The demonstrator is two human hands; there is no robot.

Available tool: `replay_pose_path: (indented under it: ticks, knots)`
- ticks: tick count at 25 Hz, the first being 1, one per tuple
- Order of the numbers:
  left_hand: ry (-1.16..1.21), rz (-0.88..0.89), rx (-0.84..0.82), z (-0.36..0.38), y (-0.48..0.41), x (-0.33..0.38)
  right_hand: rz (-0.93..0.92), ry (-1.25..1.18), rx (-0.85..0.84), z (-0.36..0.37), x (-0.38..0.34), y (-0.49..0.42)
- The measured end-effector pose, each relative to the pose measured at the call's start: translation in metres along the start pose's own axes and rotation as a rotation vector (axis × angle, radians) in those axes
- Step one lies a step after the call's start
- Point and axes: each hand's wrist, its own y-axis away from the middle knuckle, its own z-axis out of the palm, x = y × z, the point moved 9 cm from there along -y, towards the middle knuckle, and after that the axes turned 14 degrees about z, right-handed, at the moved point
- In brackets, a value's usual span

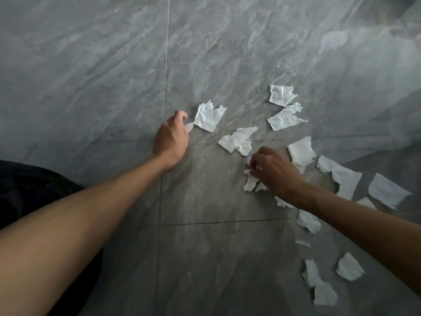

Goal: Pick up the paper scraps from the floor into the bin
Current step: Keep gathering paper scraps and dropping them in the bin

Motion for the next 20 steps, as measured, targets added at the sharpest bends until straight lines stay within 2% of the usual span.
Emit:
replay_pose_path:
  ticks: [2, 4, 7, 9, 12, 16, 20]
  knots:
    - [-0.019, 0.084, -0.092, 0.016, -0.016, 0.027, -0.051, 0.043, 0.009, 0.001, -0.007, 0.002]
    - [-0.091, 0.129, -0.196, 0.035, -0.028, 0.04, -0.033, -0.034, 0.011, -0.002, -0.008, 0.004]
    - [-0.156, 0.141, -0.301, 0.053, -0.037, 0.037, 0.233, -0.425, 0.068, -0.023, 0.017, 0.005]
    - [-0.131, 0.104, -0.272, 0.051, -0.036, 0.029, 0.394, -0.646, 0.075, -0.032, 0.036, 0.007]
    - [-0.125, 0.084, -0.244, 0.042, -0.021, 0.024, 0.529, -0.912, -0.03, -0.03, 0.044, 0.018]
    - [-0.094, 0.134, -0.308, 0.019, 0.008, 0.028, 0.519, -0.97, -0.163, -0.028, 0.026, 0.031]
    - [0.032, 0.16, -0.1, -0.068, 0.024, 0.059, 0.532, -1.054, -0.226, -0.032, -0.005, 0.04]
